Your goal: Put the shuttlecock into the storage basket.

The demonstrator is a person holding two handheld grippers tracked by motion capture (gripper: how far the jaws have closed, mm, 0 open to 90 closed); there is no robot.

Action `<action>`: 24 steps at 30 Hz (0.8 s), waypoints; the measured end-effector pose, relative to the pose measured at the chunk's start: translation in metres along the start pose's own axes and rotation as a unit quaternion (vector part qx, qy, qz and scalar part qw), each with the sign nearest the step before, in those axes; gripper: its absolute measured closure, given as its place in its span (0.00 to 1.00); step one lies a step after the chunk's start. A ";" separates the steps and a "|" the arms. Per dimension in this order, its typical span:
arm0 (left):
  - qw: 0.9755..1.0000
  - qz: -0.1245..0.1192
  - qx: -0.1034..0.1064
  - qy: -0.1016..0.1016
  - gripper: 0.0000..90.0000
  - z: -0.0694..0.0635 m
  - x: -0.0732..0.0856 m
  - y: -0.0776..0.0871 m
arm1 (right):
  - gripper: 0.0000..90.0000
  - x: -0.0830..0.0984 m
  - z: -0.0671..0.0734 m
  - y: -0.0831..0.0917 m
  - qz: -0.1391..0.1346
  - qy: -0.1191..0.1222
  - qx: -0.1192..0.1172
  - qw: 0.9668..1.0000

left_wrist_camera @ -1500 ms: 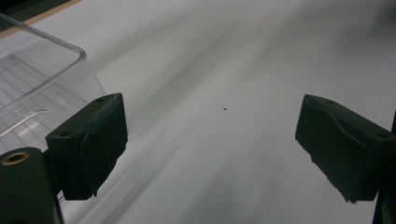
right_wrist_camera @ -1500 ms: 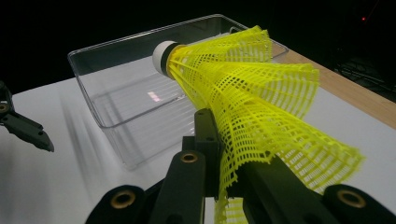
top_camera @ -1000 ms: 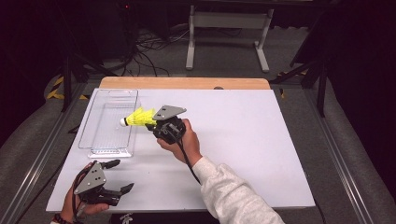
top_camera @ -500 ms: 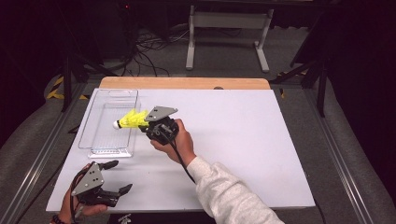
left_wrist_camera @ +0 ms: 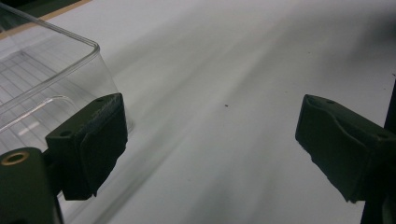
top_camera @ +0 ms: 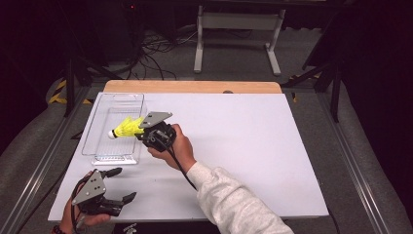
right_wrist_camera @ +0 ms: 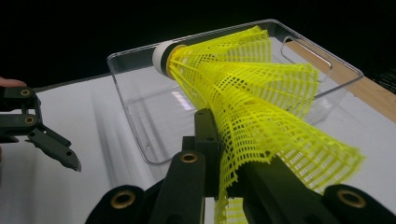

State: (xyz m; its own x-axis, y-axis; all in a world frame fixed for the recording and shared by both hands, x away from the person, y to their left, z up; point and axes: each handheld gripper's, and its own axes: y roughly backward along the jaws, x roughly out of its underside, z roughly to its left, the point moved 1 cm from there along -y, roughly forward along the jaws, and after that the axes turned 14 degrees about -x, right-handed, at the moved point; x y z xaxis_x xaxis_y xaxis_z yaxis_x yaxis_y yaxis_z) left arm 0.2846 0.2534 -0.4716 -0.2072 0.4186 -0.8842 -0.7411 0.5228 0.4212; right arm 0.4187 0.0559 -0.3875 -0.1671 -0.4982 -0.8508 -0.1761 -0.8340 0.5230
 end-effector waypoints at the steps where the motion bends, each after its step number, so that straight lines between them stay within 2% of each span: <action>1: 1.000 0.001 0.000 -0.001 0.11 0.000 0.000 0.000 | 0.98 0.000 0.000 -0.001 0.003 0.002 -0.001 1.000; 10: 1.000 0.000 0.003 0.001 0.11 0.001 0.000 -0.002 | 0.98 -0.007 -0.002 -0.016 0.029 0.009 -0.015 0.999; 24: 1.000 -0.003 0.007 0.001 0.11 -0.001 0.000 -0.001 | 0.98 -0.023 0.000 -0.039 0.070 0.020 -0.046 0.996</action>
State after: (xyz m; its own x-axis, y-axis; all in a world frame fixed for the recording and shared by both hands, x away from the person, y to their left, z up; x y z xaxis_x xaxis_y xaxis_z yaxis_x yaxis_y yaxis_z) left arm 0.2844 0.2522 -0.4719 -0.2042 0.4144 -0.8869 -0.7339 0.5347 0.4189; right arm 0.4300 0.1000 -0.3885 -0.1453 -0.6180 -0.7726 -0.0636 -0.7735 0.6307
